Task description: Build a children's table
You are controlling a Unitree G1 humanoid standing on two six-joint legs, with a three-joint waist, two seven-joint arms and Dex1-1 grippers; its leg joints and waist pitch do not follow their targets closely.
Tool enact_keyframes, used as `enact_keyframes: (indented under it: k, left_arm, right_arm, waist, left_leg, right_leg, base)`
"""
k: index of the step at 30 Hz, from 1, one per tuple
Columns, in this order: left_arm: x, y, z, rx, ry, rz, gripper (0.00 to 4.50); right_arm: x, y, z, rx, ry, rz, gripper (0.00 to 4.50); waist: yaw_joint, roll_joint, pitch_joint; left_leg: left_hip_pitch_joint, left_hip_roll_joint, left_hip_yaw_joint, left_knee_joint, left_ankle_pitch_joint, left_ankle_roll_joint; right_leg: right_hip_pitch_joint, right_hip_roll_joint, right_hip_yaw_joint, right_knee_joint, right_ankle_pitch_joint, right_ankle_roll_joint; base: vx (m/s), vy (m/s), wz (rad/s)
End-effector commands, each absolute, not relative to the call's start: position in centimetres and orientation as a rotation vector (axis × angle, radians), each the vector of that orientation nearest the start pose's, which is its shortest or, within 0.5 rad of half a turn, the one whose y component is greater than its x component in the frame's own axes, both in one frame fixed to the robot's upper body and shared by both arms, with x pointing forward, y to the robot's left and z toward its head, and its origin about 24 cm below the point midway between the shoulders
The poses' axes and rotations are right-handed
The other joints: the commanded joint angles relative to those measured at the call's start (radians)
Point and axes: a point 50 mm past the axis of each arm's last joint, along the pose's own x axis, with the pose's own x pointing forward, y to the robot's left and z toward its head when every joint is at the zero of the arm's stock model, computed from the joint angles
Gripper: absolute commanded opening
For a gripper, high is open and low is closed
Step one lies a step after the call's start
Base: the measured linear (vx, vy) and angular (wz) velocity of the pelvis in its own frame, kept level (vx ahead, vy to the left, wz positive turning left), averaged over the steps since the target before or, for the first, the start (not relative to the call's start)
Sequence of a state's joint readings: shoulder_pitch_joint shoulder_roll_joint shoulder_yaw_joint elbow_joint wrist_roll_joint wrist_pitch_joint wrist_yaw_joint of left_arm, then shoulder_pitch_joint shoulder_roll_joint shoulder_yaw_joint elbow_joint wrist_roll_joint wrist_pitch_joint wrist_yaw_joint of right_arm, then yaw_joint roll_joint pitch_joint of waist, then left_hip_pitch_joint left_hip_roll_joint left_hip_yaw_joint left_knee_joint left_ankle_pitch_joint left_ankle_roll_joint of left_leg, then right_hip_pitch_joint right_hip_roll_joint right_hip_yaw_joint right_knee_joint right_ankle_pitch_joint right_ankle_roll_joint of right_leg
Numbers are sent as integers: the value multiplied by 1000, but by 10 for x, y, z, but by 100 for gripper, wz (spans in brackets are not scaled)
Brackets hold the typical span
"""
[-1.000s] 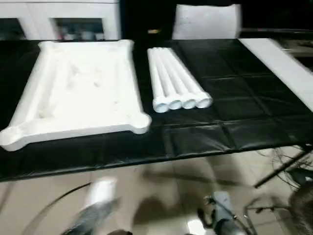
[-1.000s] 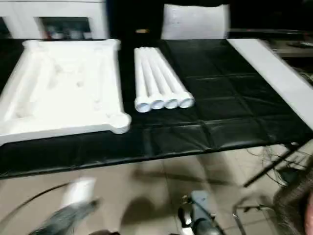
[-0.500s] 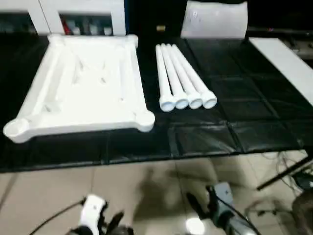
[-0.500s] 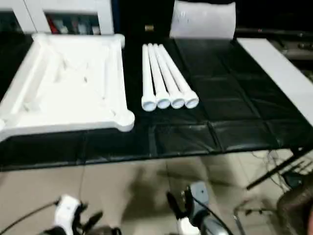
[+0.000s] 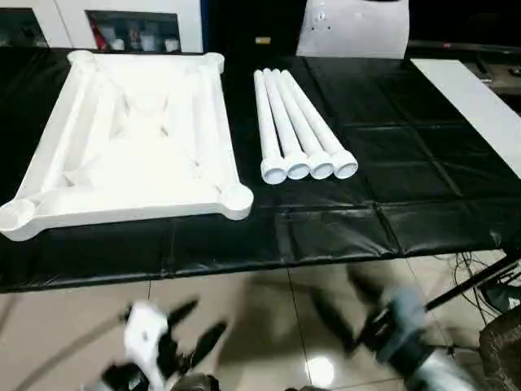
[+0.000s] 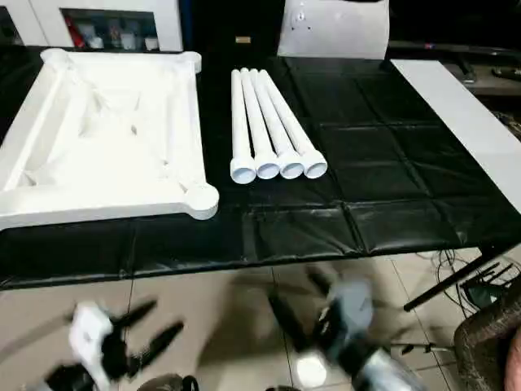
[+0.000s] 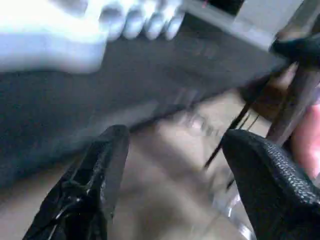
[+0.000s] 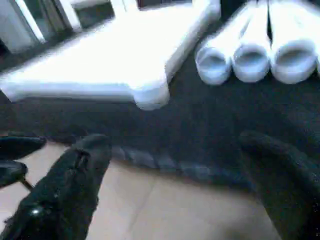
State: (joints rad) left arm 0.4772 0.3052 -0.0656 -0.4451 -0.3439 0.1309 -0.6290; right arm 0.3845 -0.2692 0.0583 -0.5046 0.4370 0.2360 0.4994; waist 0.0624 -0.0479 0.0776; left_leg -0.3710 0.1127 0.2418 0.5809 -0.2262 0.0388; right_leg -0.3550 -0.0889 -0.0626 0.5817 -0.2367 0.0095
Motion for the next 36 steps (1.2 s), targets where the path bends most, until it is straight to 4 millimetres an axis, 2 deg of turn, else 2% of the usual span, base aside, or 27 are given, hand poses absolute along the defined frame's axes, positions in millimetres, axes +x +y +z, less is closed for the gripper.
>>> enact_keyframes:
  k: [1, 5, 7, 9, 11, 12, 13, 14, 15, 18, 19, 20, 21, 22, 23, 24, 25, 27, 28, 29, 30, 31, 32, 33, 34, 35, 36]
  left_arm:
    - [152, 154, 62, -131, 119, -683, 335]
    - [170, 151, 81, -85, 62, -611, 335]
    - [188, 165, 95, 5, 5, -470, 335]
    - [196, 188, 105, 47, 4, -336, 335]
    - [201, 195, 107, 61, 24, -283, 335]
    - [216, 200, 114, 55, 4, -183, 335]
    - [217, 201, 114, 49, 2, -165, 335]
    - [224, 204, 117, 51, -13, -100, 335]
    - [227, 201, 119, 34, -24, -75, 335]
    - [235, 190, 123, 24, -33, -104, 335]
    - [236, 189, 122, 33, -21, -113, 335]
    - [237, 188, 120, 45, -12, -123, 335]
    - [238, 187, 116, 42, 17, -144, 335]
    - [238, 187, 116, 42, 17, -144, 335]
    - [238, 186, 114, 38, 24, -149, 335]
    - [236, 182, 113, 41, 43, -171, 335]
    - [236, 181, 113, 46, 47, -173, 335]
    - [235, 179, 113, 43, 49, -181, 335]
    - [235, 177, 112, 50, 54, -183, 335]
    - [235, 177, 112, 50, 54, -183, 335]
    - [235, 176, 112, 56, 56, -179, 335]
    - [237, 176, 112, 51, 53, -168, 335]
    - [238, 177, 112, 49, 54, -161, 335]
    - [239, 178, 112, 48, 55, -156, 335]
    - [239, 179, 112, 44, 59, -151, 335]
    - [239, 180, 112, 42, 56, -147, 335]
    - [239, 180, 113, 39, 53, -145, 335]
  right_arm:
    - [175, -153, 85, 223, 24, 577, 450]
    - [190, -148, 100, 153, -35, 530, 450]
    - [208, -146, 108, 84, -55, 460, 450]
    - [223, -141, 107, 121, -20, 421, 450]
    - [228, -141, 107, 130, -2, 400, 450]
    - [237, -137, 107, 162, 6, 367, 450]
    - [238, -136, 106, 158, 5, 369, 450]
    - [242, -130, 104, 91, -6, 376, 450]
    - [245, -129, 102, 35, -6, 381, 450]
    - [256, -126, 102, 75, -4, 384, 450]
    - [259, -122, 101, 103, 3, 388, 450]
    - [261, -121, 101, 102, 2, 389, 450]
    - [264, -117, 101, 110, 4, 377, 450]
    - [264, -117, 101, 110, 4, 377, 450]
    - [265, -118, 100, 114, 6, 372, 450]
    - [261, -114, 99, 102, 5, 379, 450]
    - [259, -112, 99, 76, 1, 391, 450]
    - [257, -109, 98, 71, 0, 408, 450]
    - [255, -109, 96, 96, 7, 400, 450]
    - [255, -109, 96, 96, 7, 400, 450]
    - [255, -109, 95, 103, 8, 390, 450]
    - [255, -110, 95, 72, -9, 370, 450]
    - [255, -112, 96, 70, -17, 343, 450]
    - [256, -113, 96, 70, -21, 324, 450]
    - [256, -114, 95, 51, -16, 303, 450]
    - [256, -115, 94, 43, -11, 300, 450]
    - [256, -117, 96, 52, -28, 303, 450]
  waist:
    - [3, 12, -28]
    - [-5, 15, -30]
    - [-6, 34, -37]
    - [-18, 6, -43]
    - [-19, 20, -50]
    - [-9, 30, -55]
    - [-16, 32, -62]
    - [-16, 33, -68]
    - [-24, 37, -67]
    - [-42, 51, -64]
    - [-33, 72, -52]
    - [-39, 45, -52]
    - [-19, 45, -43]
    - [-7, 36, -28]
    - [-11, 48, -18]
    - [-29, 68, -8]
    - [-42, 80, 8]
    - [-58, 100, 0]
    - [-105, 103, -28]
    - [-114, 120, -38]
    - [-126, 122, -43]
    - [-131, 117, -44]
    - [-121, 109, -43]
    - [-119, 90, -49]
    - [-100, 71, -36]
    - [-96, 59, -36]
    - [-82, 23, -41]
  left_leg:
    - [29, 156, -90, -111, -306, -75]
    - [43, 145, -96, -106, -385, -149]
    - [43, 143, -98, -105, -337, -177]
    - [32, 137, -95, -100, -281, -159]
    - [34, 131, -97, -89, -205, -144]
    - [-25, 90, -140, -98, -181, -10]
    - [-20, 71, -162, -75, -102, 93]
    - [-22, 69, -169, -65, -45, 138]
    - [-42, 61, -192, -59, 67, 218]
    - [18, 61, -278, -75, 133, 350]
    - [12, 39, -278, -100, -28, 295]
    - [-3, 21, -276, -97, -127, 245]
    - [-57, -11, -248, -64, -310, 101]
    - [-53, 27, -229, 52, -392, -10]
    - [-36, 49, -223, 132, -322, -31]
    - [-46, 84, -221, 193, -159, -55]
    - [-40, 95, -216, 155, -233, -71]
    - [-26, 80, -205, 48, -397, -88]
    - [66, 92, -332, -100, -678, -39]
    - [104, 89, -382, -104, -633, 39]
    - [151, 81, -425, -76, -506, 197]
    - [147, 67, -436, -70, -432, 259]
    - [157, 94, -369, -54, -330, 214]
    - [139, 99, -361, -79, -242, 199]
    - [95, 80, -316, -112, -279, 176]
    - [87, 63, -299, -116, -317, 165]
    - [83, 13, -259, -78, -367, 135]
  right_leg:
    - [5, -97, 73, -57, -86, -173]
    - [-7, -96, 76, -74, -284, -135]
    - [-3, -89, 76, -64, -209, -125]
    - [9, -84, 73, -57, -129, -130]
    - [8, -84, 72, -38, -46, -146]
    - [53, -100, 9, -38, 2, -165]
    - [49, -97, -13, -37, 82, -214]
    - [56, -95, -21, -31, 132, -237]
    - [69, -79, -40, -16, 173, -248]
    - [19, -3, -47, 36, -39, -218]
    - [18, -9, -36, 36, -131, -211]
    - [34, -27, -20, 9, -146, -201]
    - [94, -118, 6, -63, -311, -168]
    - [115, -246, 13, -164, -689, -149]
    - [119, -297, 8, -206, -790, -149]
    - [154, -326, -24, -224, -821, -142]
    - [175, -268, -99, -201, -858, -136]
    - [202, -147, -158, -136, -770, -143]
    - [119, 38, -110, 59, -372, -90]
    - [93, 51, -85, 87, -303, -53]
    - [29, 59, -45, 127, -234, -11]
    - [14, 64, -32, 145, -218, -5]
    - [-32, 52, -5, 156, -106, 3]
    - [-37, 39, 11, 161, -22, 24]
    - [-20, 31, 27, 133, 29, 14]
    - [-6, 19, 45, 94, 27, 7]
    - [40, -42, 113, -14, -86, -15]
  base:
    - [0, 0, 0]
    - [0, 0, 0]
    - [0, 0, 0]
    - [0, 0, 0]
    - [0, 0, 0]
    - [3, -55, 38]
    - [-15, -42, 40]
    - [16, -26, 56]
    - [-20, -20, 53]
    - [-18, -28, 55]
    - [-19, -38, 60]
    - [-42, -46, 60]
    - [-66, -40, 52]
    - [-66, -40, 52]
    - [-42, 7, 51]
    - [31, 68, 47]
    - [31, 68, 47]
    - [70, 83, 51]
    - [124, 106, 76]
    - [143, 84, 65]
    - [205, 113, 90]
    - [134, 67, 54]
    - [133, 42, 35]
    - [128, 13, 11]
    - [128, 13, 11]
    - [134, -44, -1]
    - [136, -94, 0]
